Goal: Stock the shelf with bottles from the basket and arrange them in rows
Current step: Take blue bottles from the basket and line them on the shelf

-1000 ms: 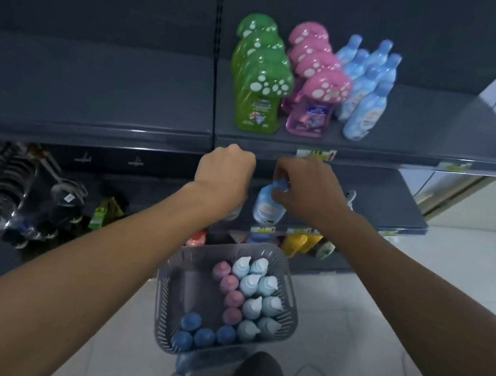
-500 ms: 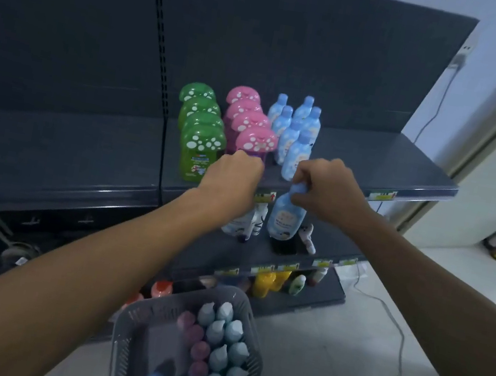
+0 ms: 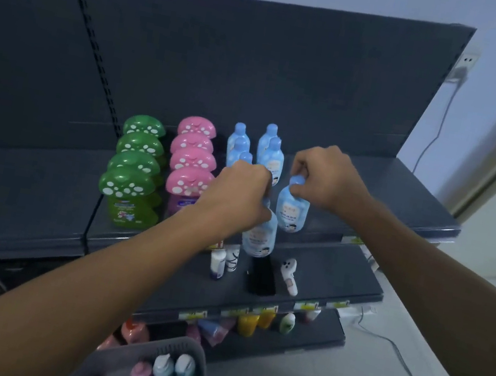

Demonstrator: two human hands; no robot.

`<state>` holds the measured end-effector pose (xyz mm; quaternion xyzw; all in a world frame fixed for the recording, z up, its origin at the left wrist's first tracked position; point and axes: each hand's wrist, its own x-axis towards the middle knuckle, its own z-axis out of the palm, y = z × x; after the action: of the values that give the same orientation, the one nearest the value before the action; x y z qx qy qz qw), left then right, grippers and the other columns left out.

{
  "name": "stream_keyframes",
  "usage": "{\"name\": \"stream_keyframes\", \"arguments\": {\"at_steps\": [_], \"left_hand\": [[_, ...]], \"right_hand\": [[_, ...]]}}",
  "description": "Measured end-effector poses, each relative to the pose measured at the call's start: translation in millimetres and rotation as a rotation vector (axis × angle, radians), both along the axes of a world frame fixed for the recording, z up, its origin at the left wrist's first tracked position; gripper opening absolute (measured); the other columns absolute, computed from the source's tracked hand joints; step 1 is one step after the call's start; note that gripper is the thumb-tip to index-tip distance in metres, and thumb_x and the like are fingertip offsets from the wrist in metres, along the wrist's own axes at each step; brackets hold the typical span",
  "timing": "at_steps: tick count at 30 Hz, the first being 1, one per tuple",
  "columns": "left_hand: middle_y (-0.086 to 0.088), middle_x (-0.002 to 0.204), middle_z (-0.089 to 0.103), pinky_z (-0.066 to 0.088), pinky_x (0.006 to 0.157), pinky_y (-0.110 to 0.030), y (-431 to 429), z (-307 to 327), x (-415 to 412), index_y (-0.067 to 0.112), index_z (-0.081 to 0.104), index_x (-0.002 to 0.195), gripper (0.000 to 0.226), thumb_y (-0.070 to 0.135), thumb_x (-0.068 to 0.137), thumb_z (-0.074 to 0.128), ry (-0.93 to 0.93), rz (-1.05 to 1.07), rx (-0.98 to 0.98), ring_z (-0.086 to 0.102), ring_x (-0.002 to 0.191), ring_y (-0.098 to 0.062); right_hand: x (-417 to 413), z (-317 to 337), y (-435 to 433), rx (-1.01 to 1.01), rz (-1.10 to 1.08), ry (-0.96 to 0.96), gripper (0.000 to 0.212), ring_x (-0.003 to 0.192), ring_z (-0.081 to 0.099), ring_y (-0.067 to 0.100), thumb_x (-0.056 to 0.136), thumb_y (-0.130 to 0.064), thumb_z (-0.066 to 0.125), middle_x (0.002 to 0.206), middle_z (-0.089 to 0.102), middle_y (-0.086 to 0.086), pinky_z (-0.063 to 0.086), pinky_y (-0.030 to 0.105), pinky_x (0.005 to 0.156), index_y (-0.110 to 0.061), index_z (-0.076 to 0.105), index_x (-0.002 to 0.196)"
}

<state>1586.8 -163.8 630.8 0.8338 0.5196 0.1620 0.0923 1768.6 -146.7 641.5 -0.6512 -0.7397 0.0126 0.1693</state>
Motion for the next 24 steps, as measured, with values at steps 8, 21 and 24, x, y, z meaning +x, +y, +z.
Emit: {"name": "stream_keyframes", "arguments": {"at_steps": [8, 21, 24], "left_hand": [[-0.002, 0.078, 0.067, 0.048, 0.059, -0.030, 44.1, -4.3, 55.6, 0.018, 0.070, 0.081, 0.001, 0.018, 0.081, 0.069, -0.009, 0.106, -0.003, 0.058, 0.075, -0.017], [-0.005, 0.081, 0.066, 0.055, 0.073, -0.039, 79.4, -13.8, 90.8, 0.016, 0.066, 0.081, 0.005, 0.017, 0.086, 0.065, 0.075, 0.201, -0.052, 0.060, 0.083, -0.023], [-0.004, 0.082, 0.068, 0.055, 0.075, -0.040, 84.8, -13.6, 93.8, 0.019, 0.070, 0.089, 0.007, 0.018, 0.087, 0.064, 0.069, 0.201, -0.039, 0.060, 0.085, -0.022]], "right_hand": [[42.3, -11.0, 62.6, -0.050, 0.127, 0.042, 0.013, 0.078, 0.066, 0.019, 0.073, -0.018, 0.072, 0.083, 0.068, -0.005, 0.059, 0.038, 0.073, -0.023, 0.068, 0.084], [58.9, -32.0, 123.9, -0.127, 0.238, 0.164, 0.015, 0.093, 0.063, 0.018, 0.076, -0.024, 0.079, 0.085, 0.071, -0.007, 0.056, 0.039, 0.084, -0.023, 0.070, 0.088], [56.5, -34.6, 132.4, -0.129, 0.255, 0.177, 0.013, 0.094, 0.063, 0.020, 0.077, -0.026, 0.079, 0.086, 0.070, -0.006, 0.055, 0.039, 0.085, -0.024, 0.069, 0.085]]}}
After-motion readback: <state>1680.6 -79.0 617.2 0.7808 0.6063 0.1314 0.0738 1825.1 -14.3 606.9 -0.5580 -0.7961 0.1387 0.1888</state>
